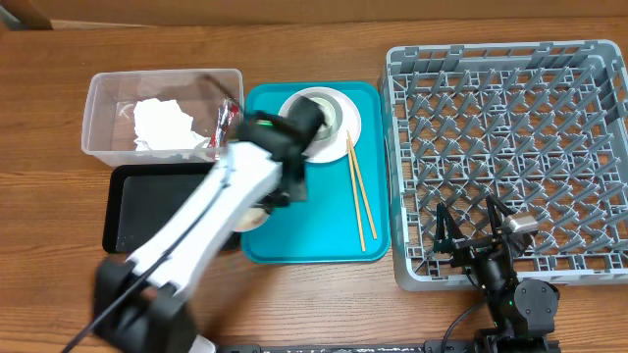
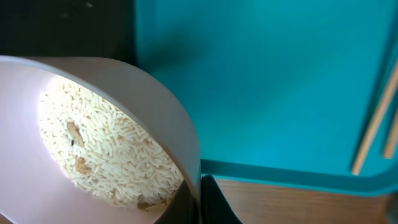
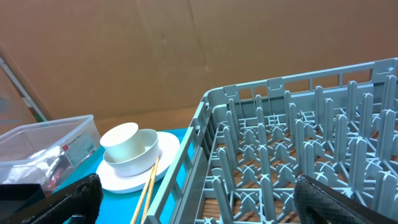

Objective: Sort waste into correct bins and load items into the dishwasher
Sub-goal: 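Carry the bowl left and tip the rice onto the black tray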

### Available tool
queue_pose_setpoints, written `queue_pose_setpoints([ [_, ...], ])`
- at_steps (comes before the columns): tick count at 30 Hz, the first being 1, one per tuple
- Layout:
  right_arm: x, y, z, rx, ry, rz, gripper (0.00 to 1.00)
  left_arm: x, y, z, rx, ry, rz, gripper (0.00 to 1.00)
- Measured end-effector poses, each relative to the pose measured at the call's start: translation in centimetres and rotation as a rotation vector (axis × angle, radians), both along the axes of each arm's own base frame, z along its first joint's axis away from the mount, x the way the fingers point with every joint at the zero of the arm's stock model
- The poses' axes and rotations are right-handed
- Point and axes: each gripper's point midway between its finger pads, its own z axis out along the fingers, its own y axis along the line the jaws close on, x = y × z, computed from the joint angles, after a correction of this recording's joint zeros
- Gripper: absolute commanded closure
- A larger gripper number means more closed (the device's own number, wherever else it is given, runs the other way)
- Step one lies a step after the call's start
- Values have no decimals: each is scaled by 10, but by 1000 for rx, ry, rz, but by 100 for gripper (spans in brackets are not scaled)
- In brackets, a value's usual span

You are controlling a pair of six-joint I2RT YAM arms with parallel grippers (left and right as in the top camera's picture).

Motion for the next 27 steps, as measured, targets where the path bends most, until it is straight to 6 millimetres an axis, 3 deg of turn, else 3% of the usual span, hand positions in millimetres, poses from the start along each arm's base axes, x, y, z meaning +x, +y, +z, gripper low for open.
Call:
queue_pose_setpoints([
  [6, 0, 0, 0, 0, 0, 0, 0, 10, 51, 40, -207, -69, 71, 96],
  [11, 0, 0, 0, 0, 1, 0, 0, 16, 84, 48, -420, -81, 87, 96],
  [20, 0, 0, 0, 0, 0, 0, 0, 5, 120, 36, -828, -193, 92, 96],
  [27, 0, 0, 0, 0, 0, 0, 0, 0, 150, 36, -1073, -455, 162, 96],
])
